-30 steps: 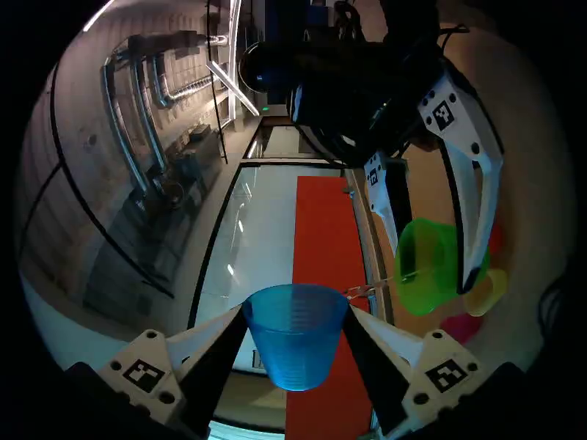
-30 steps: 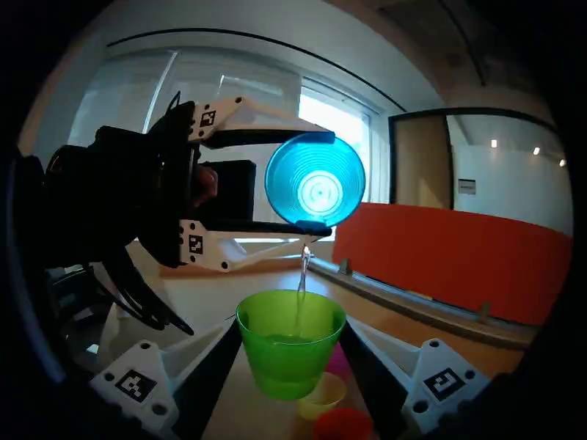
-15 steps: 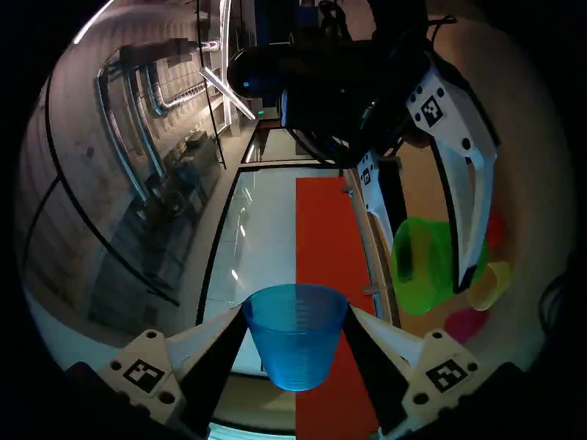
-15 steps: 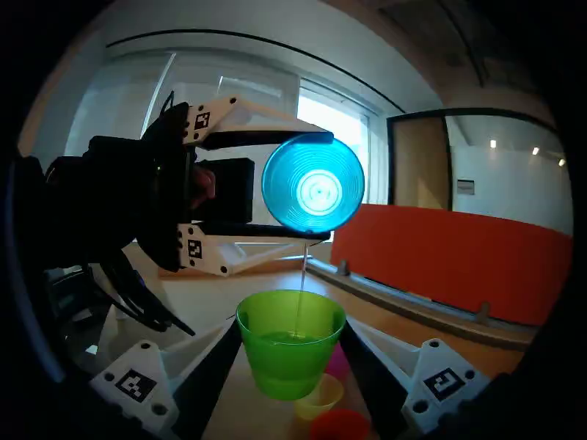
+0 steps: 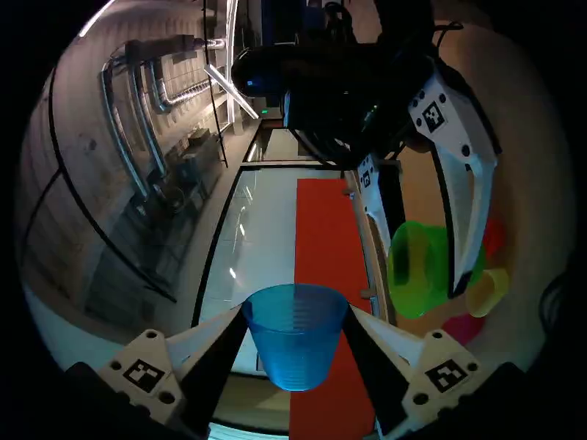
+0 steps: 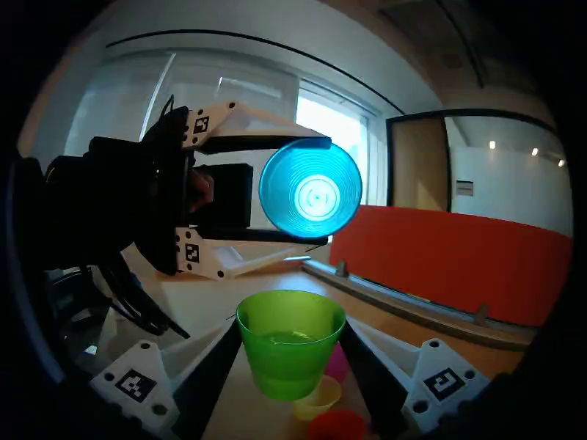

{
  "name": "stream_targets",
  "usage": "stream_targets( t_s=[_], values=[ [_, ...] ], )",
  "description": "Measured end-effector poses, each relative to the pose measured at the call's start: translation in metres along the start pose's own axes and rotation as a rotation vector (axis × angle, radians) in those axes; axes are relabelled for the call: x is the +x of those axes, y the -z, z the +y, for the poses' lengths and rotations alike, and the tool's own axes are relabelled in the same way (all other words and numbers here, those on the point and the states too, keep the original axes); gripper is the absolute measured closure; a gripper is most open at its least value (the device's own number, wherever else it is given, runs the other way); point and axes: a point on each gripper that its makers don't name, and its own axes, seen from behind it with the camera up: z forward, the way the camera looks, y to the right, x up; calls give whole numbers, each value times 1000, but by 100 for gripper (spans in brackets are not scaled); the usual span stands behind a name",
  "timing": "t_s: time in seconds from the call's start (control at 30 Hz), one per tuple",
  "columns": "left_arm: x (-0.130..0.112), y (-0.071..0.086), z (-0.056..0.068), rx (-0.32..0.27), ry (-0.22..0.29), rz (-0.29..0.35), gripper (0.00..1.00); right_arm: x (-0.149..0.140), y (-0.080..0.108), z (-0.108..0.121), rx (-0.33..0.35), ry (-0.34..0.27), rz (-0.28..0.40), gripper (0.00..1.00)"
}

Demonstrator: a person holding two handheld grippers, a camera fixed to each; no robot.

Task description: Pour water

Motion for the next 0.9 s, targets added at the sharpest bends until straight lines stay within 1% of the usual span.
stream_targets(
  t_s=[0.2,0.4,0.6,0.9],
  values=[
    [-6,0,-1,7,82,-11,12,1,0,0,-2,1,2,9],
    [-12,1,3,11,186,-31,12,0,2,2,-5,0,7,9],
    [-22,1,5,23,312,-57,12,1,4,3,-8,0,12,9],
    [-41,2,4,47,540,-88,12,0,9,7,-17,0,17,9]
  ],
)
